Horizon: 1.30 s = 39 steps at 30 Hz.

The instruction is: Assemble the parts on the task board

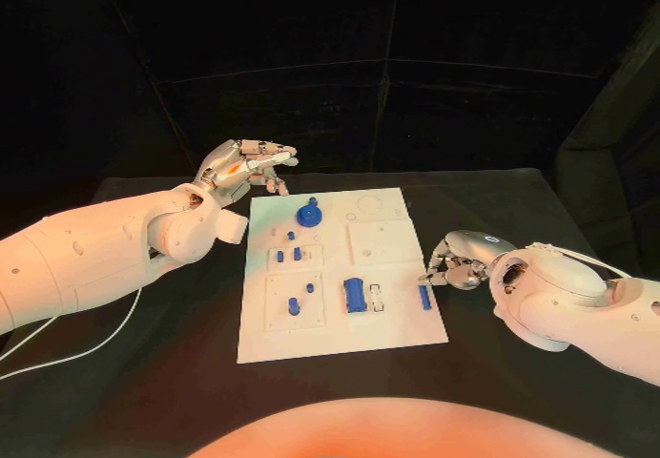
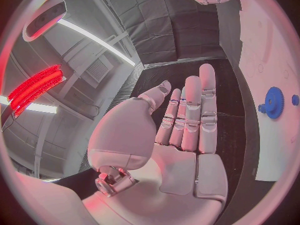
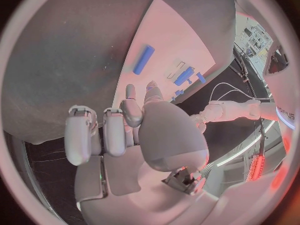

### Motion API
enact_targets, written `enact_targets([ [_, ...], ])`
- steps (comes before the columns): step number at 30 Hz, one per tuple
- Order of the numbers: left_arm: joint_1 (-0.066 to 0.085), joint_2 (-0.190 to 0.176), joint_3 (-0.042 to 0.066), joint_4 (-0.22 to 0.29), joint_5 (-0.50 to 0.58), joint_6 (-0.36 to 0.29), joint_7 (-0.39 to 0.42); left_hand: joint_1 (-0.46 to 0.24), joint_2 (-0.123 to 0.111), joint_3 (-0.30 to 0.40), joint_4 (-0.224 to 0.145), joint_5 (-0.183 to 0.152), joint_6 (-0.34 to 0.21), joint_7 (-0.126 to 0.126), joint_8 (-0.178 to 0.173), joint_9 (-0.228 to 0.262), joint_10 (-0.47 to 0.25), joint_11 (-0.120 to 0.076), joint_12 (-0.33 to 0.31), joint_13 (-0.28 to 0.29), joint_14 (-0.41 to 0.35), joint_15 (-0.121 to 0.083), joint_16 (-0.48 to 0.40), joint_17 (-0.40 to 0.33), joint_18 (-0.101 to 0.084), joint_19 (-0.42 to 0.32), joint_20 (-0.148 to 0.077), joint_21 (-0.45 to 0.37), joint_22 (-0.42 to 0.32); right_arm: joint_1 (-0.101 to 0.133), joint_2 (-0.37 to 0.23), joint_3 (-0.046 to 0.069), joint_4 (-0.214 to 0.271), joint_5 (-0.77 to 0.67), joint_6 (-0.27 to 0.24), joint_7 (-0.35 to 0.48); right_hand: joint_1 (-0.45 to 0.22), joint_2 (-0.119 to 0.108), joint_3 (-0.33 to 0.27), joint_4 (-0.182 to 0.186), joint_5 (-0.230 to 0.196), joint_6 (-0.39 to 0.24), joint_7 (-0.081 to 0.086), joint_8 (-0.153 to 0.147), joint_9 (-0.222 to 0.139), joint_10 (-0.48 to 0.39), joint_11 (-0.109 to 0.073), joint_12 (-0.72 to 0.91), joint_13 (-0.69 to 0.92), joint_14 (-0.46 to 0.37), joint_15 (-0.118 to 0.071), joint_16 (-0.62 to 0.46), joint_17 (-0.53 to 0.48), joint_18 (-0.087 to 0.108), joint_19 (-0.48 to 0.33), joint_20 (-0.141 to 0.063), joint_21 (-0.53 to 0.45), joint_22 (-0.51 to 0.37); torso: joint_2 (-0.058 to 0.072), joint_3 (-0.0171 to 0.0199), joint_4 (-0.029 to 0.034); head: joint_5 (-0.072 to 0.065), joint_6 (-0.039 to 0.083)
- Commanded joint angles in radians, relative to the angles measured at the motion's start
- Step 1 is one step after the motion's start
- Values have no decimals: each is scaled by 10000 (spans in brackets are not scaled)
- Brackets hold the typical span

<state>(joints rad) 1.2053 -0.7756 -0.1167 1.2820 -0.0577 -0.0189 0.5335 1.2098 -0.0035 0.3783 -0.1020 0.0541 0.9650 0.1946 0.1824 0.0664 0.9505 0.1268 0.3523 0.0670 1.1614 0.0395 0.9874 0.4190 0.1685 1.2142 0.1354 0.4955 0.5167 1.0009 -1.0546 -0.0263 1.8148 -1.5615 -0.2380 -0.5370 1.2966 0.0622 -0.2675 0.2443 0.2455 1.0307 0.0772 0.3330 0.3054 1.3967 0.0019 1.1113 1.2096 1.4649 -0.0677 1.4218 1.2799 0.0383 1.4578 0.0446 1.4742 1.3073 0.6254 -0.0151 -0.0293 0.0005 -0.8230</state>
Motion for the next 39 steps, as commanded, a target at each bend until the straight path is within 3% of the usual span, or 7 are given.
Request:
enact_targets([
  [1, 16, -9, 7, 22, 42, 100, 25, 22, 41, -56, -15, -25, -23, 39, -37, 3, -52, 17, 31, -15, -43, -1, 66, -8, 131, 56, -5, -36, -7, -26, 64, 1, -45, -155, 755, -223, -41, -96, -103, 15, -84, 89, -21, 66, 44, -73, -28, -55, -9, 538, 30, -40, -5, 14, 3, 64, -50, 1232, -4, -9, 18, -18, -1],
  [21, 15, -17, 6, 7, 42, 102, 22, 23, 45, -59, -17, -25, -24, 39, -37, 3, -54, 17, 33, -15, -44, -1, 68, -11, 131, 57, -5, -39, -10, -185, 396, -3, -181, -151, 1324, -302, 151, -177, -183, -49, -214, 137, -63, 132, 170, -78, -66, -92, -15, 540, -3, -49, 2, 16, -2, 31, -62, 1226, 1, -3, 14, -27, -40],
  [32, 14, -19, 5, 4, 42, 116, 15, 23, 45, -59, -17, -25, -24, 39, -37, 3, -54, 17, 33, -15, -44, -1, 68, -11, 131, 57, -5, -39, -10, -276, 620, -5, -258, -816, 1703, -519, 1366, -212, 63, -915, -110, -7, -53, 88, 310, -160, -84, -260, -91, 535, -32, -80, -13, 25, -30, -3, -101, 1195, -2, -16, 16, -22, -58],
  [39, 14, -32, 5, 13, 42, 125, 0, 23, 45, -59, -17, -25, -24, 39, -37, 3, -54, 17, 33, -15, -44, -1, 68, -11, 131, 57, -5, -39, -10, -295, 712, -5, -270, -1356, 1533, -796, 2375, 132, 732, -1561, -400, -82, -9, -107, 258, -253, -73, -404, -153, 526, -28, -109, -34, 28, -42, -14, -121, 1183, -2, -13, 29, -15, -53],
])
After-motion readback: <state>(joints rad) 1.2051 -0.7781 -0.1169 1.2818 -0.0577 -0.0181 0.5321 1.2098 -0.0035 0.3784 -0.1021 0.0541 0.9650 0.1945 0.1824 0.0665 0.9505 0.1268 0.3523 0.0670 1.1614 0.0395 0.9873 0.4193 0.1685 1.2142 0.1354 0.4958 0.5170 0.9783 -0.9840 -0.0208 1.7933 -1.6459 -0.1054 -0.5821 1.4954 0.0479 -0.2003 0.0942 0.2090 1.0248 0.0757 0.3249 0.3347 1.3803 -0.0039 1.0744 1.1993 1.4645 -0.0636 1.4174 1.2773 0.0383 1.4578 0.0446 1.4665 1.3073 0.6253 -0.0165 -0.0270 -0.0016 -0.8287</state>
